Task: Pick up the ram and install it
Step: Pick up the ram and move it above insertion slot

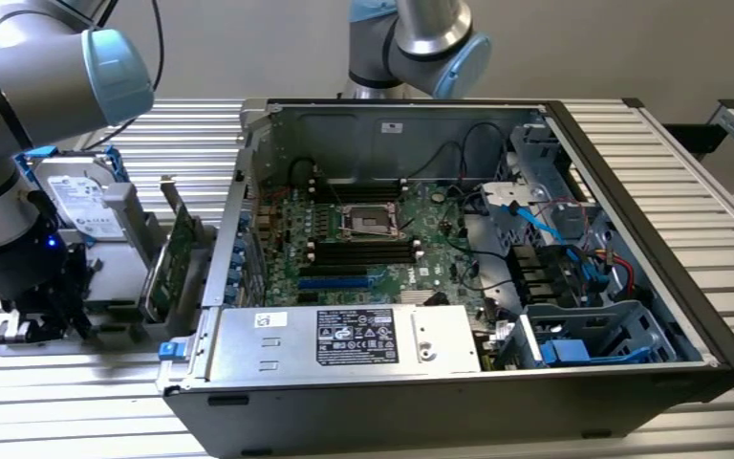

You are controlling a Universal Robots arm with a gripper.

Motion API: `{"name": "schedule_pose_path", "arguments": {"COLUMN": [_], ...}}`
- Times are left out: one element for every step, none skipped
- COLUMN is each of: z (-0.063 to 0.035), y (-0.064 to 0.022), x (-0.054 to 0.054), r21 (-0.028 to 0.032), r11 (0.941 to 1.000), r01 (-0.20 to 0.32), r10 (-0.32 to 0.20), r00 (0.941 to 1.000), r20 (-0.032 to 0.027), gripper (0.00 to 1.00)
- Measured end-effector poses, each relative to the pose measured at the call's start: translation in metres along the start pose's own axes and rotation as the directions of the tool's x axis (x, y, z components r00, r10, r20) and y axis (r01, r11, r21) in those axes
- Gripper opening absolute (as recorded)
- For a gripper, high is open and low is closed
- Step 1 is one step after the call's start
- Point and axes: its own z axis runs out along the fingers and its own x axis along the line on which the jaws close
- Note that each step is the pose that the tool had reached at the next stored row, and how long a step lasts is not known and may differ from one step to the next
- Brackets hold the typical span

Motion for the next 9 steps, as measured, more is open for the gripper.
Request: {"name": "schedule_pose_path", "arguments": {"z": [0.0000, 0.0000, 0.0000, 0.0000, 0.0000, 0.0000, 0.0000, -0.0001, 0.0000], "y": [0.0000, 0.0000, 0.0000, 0.0000, 0.0001, 0.0000, 0.0000, 0.0000, 0.0000], "x": [0.0000, 0.0000, 0.0000, 0.0000, 0.0000, 0.0000, 0.0000, 0.0000, 0.0000], "r21": [0.0000, 0.0000, 0.0000, -0.0001, -0.0001, -0.0001, -0.0001, -0.0001, -0.0001], "r11": [1.0000, 1.0000, 1.0000, 1.0000, 1.0000, 1.0000, 1.0000, 1.0000, 1.0000], "r01": [0.000, 0.000, 0.000, 0.000, 0.000, 0.000, 0.000, 0.000, 0.000], "r10": [0.000, 0.000, 0.000, 0.000, 0.000, 0.000, 0.000, 0.000, 0.000], "r00": [1.0000, 1.0000, 1.0000, 1.0000, 1.0000, 1.0000, 1.0000, 1.0000, 1.0000], "r20": [0.0000, -0.0001, -0.0001, 0.0000, 0.0000, -0.0001, -0.0001, -0.0001, -0.0001], "gripper": [0.21, 0.21, 0.21, 0.19, 0.14, 0.14, 0.14, 0.14, 0.14]}}
